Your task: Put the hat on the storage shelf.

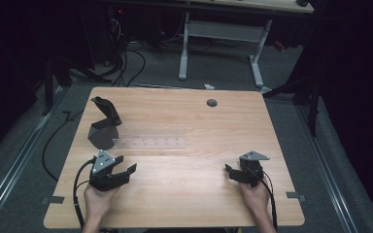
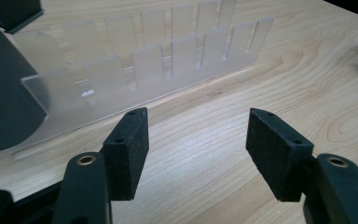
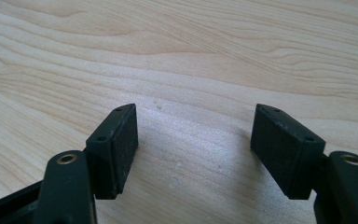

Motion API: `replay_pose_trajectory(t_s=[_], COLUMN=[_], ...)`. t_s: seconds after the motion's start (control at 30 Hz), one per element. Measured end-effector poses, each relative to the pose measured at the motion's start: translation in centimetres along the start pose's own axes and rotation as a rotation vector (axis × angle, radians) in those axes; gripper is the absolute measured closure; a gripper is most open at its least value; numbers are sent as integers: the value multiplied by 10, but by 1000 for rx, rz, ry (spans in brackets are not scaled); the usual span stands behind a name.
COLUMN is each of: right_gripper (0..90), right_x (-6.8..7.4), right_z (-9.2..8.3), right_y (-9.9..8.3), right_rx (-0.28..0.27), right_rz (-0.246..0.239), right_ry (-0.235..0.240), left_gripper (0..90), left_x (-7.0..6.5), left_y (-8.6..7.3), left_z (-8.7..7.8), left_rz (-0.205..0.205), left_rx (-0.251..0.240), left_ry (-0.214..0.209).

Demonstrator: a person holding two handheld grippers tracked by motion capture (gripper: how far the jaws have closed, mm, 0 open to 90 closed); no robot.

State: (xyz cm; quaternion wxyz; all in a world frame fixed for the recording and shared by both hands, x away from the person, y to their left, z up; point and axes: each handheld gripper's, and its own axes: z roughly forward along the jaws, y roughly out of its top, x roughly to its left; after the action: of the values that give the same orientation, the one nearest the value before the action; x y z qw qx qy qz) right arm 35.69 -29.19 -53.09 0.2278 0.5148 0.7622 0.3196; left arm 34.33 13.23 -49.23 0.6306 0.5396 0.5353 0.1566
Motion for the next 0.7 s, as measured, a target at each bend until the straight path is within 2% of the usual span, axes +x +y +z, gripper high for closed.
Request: replay_pose_trajectory(t_s=[0.33, 0.7], right_gripper=[321, 321], right_x=[0, 0], right_z=[0, 0], right_y=[0, 0], right_rx=[0, -1], right_rz=[-1, -1], right_ry=[0, 1], left_gripper=[396, 394], left_x=[-2, -6], left_y=[-11, -23], left_z=[11, 22], left_rz=[-4, 17], left_rx=[41, 88], left_ry=[-1, 1])
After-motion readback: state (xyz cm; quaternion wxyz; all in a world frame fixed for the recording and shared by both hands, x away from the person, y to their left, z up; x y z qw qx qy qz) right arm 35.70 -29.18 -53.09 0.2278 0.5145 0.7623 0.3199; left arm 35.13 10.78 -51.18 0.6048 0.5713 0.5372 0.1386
